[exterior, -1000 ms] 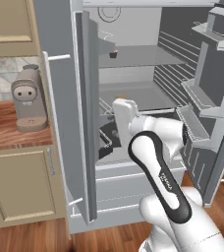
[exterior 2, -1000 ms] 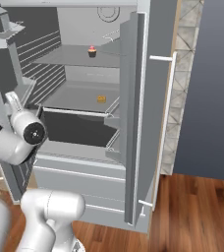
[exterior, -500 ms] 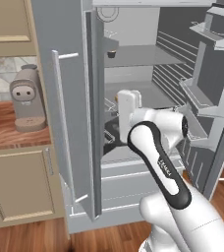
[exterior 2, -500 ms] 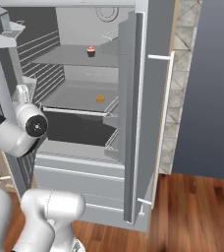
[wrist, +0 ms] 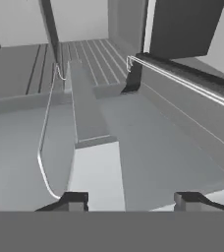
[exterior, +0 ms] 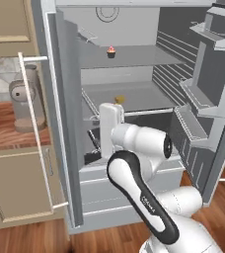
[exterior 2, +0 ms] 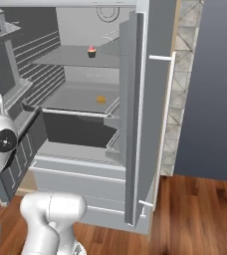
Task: Take the cupcake and cake from the fridge and place them on the empty tray on the dining counter.
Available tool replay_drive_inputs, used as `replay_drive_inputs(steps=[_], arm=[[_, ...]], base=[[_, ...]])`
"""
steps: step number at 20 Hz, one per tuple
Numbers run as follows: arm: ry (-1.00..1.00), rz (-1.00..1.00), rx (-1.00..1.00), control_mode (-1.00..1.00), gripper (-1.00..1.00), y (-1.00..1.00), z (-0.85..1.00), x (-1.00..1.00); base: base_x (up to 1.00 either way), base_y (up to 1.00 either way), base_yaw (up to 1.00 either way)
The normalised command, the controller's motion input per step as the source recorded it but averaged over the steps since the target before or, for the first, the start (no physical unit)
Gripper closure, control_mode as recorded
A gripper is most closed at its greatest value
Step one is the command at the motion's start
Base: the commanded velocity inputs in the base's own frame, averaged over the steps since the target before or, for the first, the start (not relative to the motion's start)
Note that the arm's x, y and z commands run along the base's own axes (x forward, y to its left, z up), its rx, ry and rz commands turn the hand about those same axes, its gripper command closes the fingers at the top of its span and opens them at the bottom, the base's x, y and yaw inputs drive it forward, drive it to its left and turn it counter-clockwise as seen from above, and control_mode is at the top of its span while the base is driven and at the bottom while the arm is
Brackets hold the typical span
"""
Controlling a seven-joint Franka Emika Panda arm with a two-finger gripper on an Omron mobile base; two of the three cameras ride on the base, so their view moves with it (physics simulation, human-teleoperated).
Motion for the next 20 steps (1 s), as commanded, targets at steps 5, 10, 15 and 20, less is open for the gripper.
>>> replay_drive_inputs(steps=[5,10,15,20], arm=[[0.26,0.13,0.03,-1.0,-1.0,1.0,-0.93,0.03],[0.26,0.14,0.02,-1.0,-1.0,0.92,-0.48,-0.1],[-0.27,0.0,0.0,-1.0,-1.0,-0.35,0.28,-0.99],[-0.2,0.0,0.02,-1.0,-1.0,-0.92,0.6,-1.0]], base=[[0.0,0.0,0.0],[0.0,0.0,0.0],[0.0,0.0,0.0],[0.0,0.0,0.0]])
